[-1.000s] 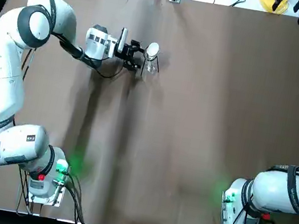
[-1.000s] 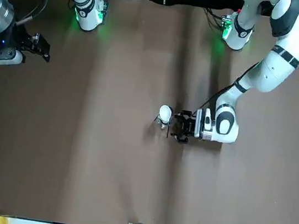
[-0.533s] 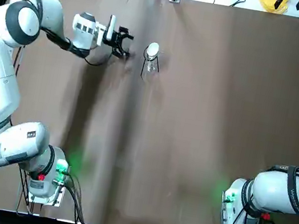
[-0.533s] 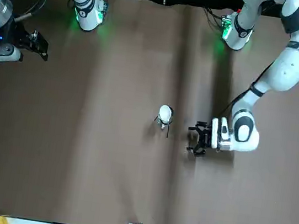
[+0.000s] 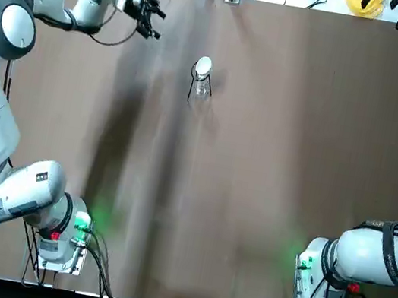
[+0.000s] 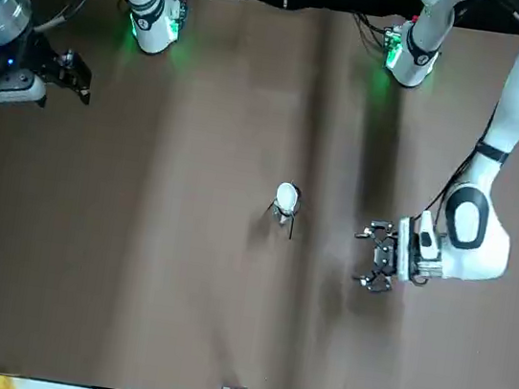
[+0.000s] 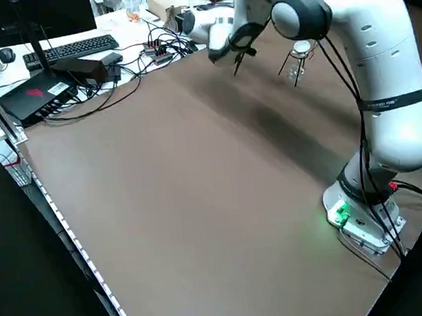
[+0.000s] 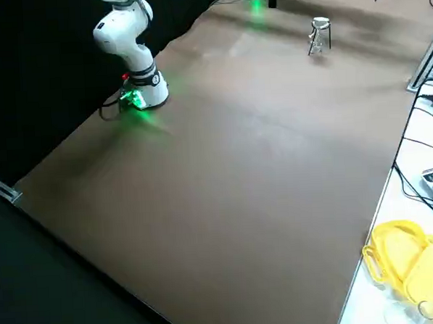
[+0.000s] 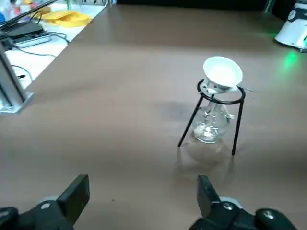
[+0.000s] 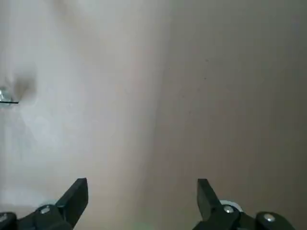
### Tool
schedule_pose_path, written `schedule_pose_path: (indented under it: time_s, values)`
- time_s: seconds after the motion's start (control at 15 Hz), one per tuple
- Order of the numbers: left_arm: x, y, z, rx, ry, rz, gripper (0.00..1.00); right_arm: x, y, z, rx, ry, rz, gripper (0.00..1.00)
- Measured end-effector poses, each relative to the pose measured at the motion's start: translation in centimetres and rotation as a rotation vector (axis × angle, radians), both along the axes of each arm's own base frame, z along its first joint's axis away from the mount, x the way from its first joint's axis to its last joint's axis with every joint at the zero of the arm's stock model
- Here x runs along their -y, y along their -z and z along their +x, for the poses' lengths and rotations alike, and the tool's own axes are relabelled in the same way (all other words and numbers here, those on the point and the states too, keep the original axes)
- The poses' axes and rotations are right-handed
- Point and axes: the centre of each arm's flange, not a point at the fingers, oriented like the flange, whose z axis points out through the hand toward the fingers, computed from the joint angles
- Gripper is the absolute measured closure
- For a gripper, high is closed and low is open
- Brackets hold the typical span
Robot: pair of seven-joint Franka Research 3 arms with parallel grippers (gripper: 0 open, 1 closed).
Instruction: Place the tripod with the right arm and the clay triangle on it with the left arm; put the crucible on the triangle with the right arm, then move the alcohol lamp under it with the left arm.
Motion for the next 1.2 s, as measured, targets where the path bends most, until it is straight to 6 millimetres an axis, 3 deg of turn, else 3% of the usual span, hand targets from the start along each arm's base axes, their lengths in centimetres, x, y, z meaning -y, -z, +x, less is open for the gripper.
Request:
schedule_pose_path:
  time_s: [0.13,0.2,0.6,1.07,1.2]
  values:
    - [-0.5,-3.4,0.4,0.002,-0.019,0.06,0.01,-0.7,0.0,-0.2,0.0,-0.01,0.0,0.0]
    - [-0.8,-6.4,0.3,-0.033,-0.05,0.155,0.01,-0.6,-0.1,-0.2,0.003,-0.008,0.0,0.0]
    - [-1.5,-14.0,-0.4,-0.178,-0.272,0.419,0.01,0.0,-0.2,-0.1,0.01,0.004,0.002,0.0]
    - [-2.5,-19.5,-2.9,-0.418,-0.637,0.792,0.01,0.7,-0.1,-0.5,0.012,0.02,0.014,0.0]
    - [-2.6,-21.3,-3.3,-0.48,-0.725,0.877,0.01,1.8,0.2,-0.5,0.007,0.021,0.02,0.0]
